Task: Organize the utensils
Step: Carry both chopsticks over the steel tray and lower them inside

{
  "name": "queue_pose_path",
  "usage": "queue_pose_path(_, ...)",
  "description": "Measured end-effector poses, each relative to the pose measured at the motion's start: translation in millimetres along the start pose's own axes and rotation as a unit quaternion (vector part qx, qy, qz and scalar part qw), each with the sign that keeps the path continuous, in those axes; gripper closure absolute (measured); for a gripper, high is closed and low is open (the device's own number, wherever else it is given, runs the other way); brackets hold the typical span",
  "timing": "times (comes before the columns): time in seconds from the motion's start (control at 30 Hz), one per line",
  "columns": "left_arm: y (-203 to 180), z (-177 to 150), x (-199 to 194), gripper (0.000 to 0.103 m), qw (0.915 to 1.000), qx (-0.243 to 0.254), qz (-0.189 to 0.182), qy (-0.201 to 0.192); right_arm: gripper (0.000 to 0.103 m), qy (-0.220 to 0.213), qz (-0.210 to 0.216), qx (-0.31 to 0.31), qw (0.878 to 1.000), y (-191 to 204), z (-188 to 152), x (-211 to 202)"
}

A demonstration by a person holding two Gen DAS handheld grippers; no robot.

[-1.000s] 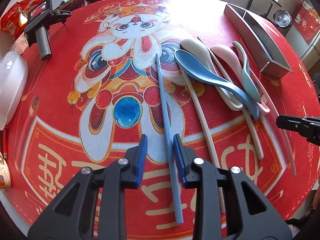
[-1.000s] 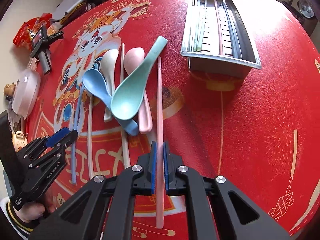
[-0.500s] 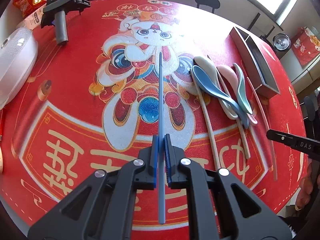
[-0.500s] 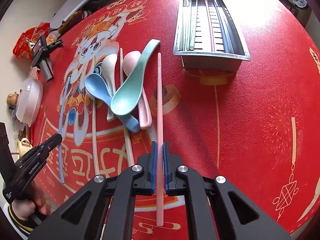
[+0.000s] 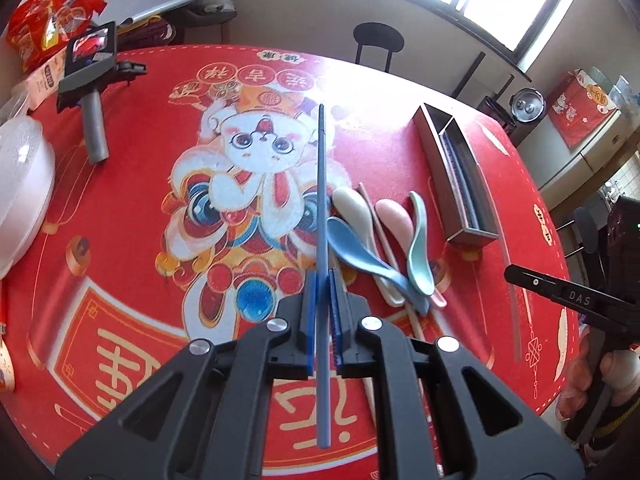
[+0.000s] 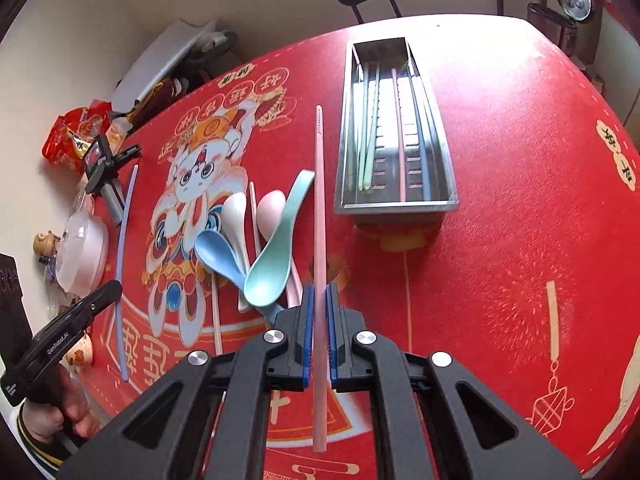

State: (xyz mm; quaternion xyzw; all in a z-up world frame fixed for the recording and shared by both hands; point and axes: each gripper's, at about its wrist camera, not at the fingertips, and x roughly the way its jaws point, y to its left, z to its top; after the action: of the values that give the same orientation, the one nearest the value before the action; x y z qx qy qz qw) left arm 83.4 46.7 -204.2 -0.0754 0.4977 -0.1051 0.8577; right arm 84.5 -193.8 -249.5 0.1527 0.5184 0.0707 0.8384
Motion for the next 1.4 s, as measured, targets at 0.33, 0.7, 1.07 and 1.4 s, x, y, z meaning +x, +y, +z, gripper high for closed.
queue_pose_path(0.33, -75, 60, 35, 0.092, 0.9980, 0.034, -0.053, -0.003, 0.097, -0.033, -0.012, 0.024, 0.999, -41, 58, -11)
queue_pose_path(0.7, -149, 131, 112, 0.093, 0.9936, -0.003, -0.104, 0.044, 0.097, -0.029, -0.012, 0.029, 0.999, -71, 113, 19)
queue_pose_path(1.07, -172, 166, 198, 0.093, 0.9888, -0.033, -0.096, 0.110, 0.097, -0.008, -0.016, 0.049, 0.999, -96, 139, 48)
queue_pose_path(1.4, -177, 173, 237, 0.092, 0.9874, -0.037, -0.071, 0.137, 0.097, 0.003, -0.005, 0.059, 0.998, -95, 144, 63)
